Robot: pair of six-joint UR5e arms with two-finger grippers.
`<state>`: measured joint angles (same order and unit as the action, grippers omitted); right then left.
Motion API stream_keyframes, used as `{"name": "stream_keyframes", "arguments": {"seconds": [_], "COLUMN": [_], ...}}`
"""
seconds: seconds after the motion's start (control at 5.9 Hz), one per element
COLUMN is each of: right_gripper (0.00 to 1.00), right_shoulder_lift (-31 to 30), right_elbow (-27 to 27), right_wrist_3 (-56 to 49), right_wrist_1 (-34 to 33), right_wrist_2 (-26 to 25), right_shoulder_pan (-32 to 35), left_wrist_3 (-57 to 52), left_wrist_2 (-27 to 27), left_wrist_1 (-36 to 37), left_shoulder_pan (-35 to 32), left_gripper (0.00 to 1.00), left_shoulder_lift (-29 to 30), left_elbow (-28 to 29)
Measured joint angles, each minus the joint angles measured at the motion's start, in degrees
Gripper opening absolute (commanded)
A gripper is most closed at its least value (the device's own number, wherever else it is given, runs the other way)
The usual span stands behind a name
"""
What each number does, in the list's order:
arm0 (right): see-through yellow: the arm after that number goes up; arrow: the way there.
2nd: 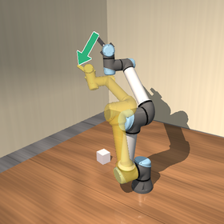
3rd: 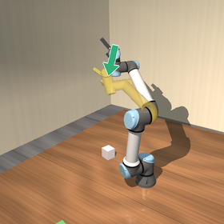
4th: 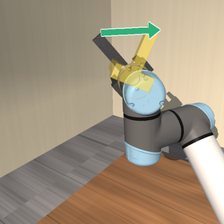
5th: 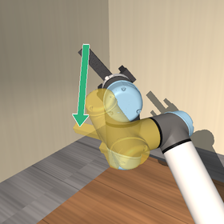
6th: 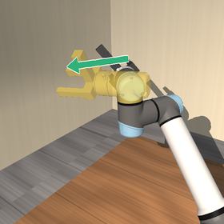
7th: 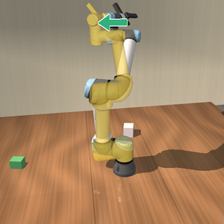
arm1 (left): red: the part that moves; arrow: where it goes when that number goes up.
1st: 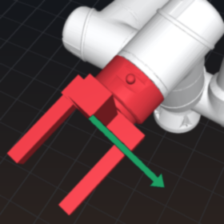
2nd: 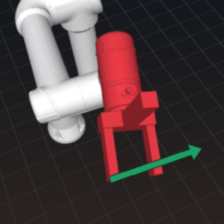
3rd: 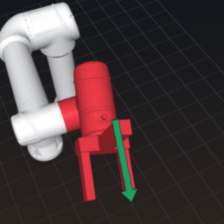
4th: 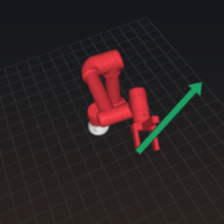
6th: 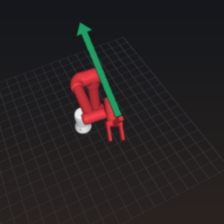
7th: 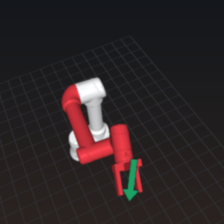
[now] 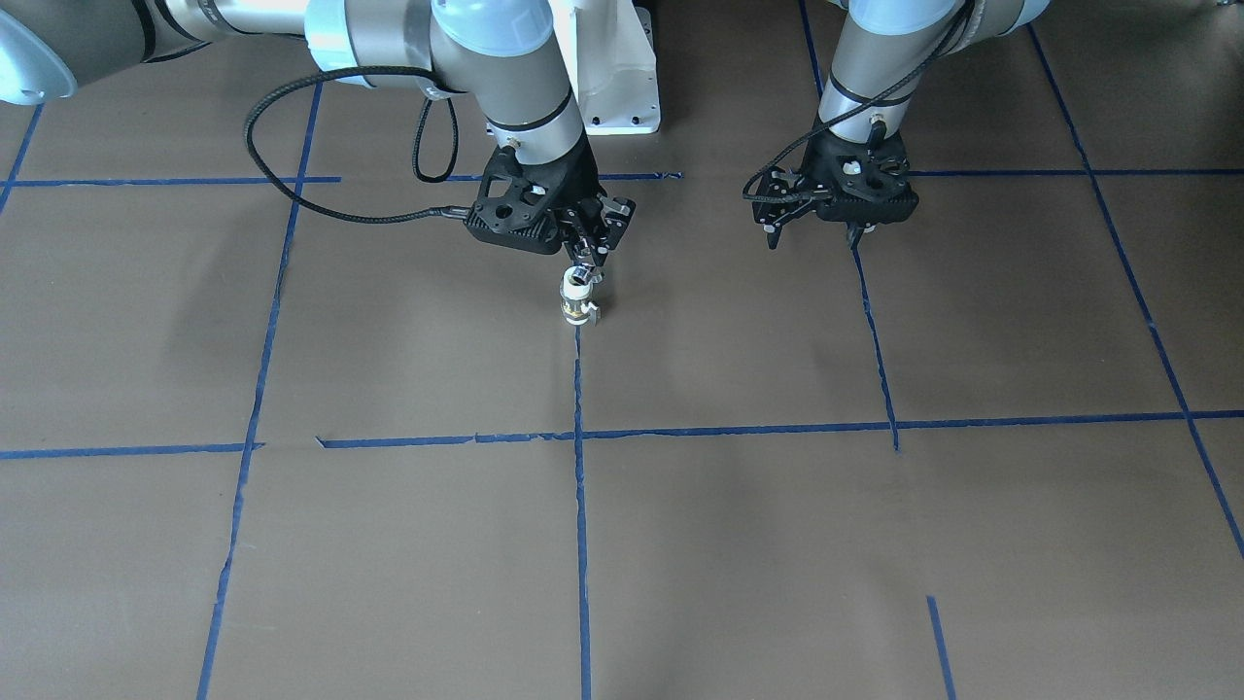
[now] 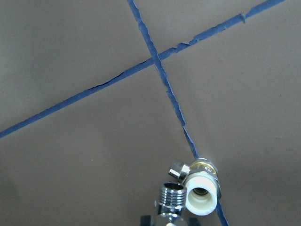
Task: Assemble PPR valve and pipe with both arms
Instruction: 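Lower the chrome valve body onto the white pipe with the right gripper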
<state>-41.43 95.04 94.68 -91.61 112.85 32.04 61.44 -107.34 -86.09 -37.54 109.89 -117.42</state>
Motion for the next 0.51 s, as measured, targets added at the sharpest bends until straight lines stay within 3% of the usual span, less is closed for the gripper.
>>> {"name": "stream_keyframes", "arguments": {"seconds": [0.51], "right_gripper": [0.0], "right_shoulder_lift": [1.3], "right_elbow": [-1.2], "right_wrist_3": [0.2], "right_wrist_1": [-5.0], "right_wrist_2": [-1.7], "right_shoulder_pan": [-1.3], "left_wrist_3": [0.2], "left_wrist_2": [-0.1], "left_wrist_1": [0.0], "left_shoulder_pan": [0.2], "left_gripper": [1.0], "left_shoulder_lift": [0.3], "left_elbow": [0.0]}}
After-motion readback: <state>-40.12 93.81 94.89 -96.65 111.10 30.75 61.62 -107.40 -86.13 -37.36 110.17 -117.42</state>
